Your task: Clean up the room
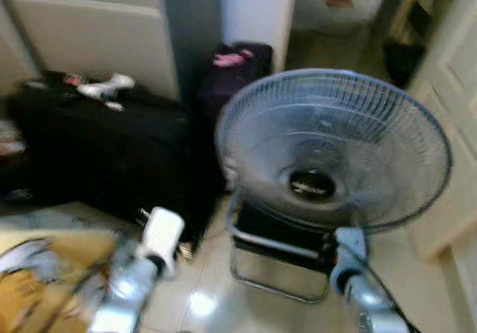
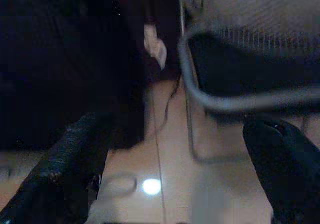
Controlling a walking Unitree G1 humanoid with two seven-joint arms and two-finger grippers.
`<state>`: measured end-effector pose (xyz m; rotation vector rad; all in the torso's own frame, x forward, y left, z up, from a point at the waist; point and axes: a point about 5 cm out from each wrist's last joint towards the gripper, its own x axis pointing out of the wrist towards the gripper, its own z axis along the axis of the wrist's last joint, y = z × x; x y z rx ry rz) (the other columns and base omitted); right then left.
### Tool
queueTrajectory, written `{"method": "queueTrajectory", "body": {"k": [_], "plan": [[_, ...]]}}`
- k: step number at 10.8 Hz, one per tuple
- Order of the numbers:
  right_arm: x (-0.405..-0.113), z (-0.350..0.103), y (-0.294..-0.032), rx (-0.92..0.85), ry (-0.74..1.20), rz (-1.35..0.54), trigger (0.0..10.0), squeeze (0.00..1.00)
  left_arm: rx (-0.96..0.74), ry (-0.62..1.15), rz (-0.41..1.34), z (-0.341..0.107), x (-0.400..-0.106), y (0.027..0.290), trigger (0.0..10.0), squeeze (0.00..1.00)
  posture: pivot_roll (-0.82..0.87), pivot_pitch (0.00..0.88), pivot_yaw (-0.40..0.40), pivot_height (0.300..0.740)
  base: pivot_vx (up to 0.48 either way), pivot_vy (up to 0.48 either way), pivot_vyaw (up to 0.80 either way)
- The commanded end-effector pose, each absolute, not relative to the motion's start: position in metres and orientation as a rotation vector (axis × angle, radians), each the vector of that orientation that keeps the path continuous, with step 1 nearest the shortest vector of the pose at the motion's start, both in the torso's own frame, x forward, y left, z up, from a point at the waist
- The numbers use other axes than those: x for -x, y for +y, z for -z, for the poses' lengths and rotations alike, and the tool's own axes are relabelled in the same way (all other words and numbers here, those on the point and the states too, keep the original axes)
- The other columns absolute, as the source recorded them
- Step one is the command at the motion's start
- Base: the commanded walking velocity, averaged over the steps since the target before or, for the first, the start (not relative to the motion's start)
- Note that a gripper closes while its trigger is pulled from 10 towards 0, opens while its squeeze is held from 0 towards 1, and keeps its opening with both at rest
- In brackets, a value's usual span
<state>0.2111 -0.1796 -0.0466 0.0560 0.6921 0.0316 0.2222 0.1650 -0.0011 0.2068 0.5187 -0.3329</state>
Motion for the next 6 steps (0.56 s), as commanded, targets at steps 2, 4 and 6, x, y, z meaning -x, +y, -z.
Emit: {"method": "queueTrajectory", "body": {"k": [2,4,6], "plan": [[-0.200,0.060,-0.185,-0.044,0.775,-0.025,10.0,0.00,-0.254,0.616,0.365,0.017,-0.217,0.155,10.0,0.73,-0.03,0.000,0.025,0.740,0.000,0.000,0.00],[-0.185,0.079,-0.185,-0.048,0.944,-0.015,10.0,0.00,-0.353,0.790,0.423,0.049,-0.197,0.150,10.0,0.73,-0.03,0.000,0.004,0.740,0.000,0.000,0.00],[-0.172,0.089,-0.181,-0.038,1.011,-0.012,10.0,0.00,-0.262,0.987,0.293,0.076,-0.182,0.162,10.0,0.76,-0.02,0.003,-0.013,0.740,0.000,0.000,0.00]]}}
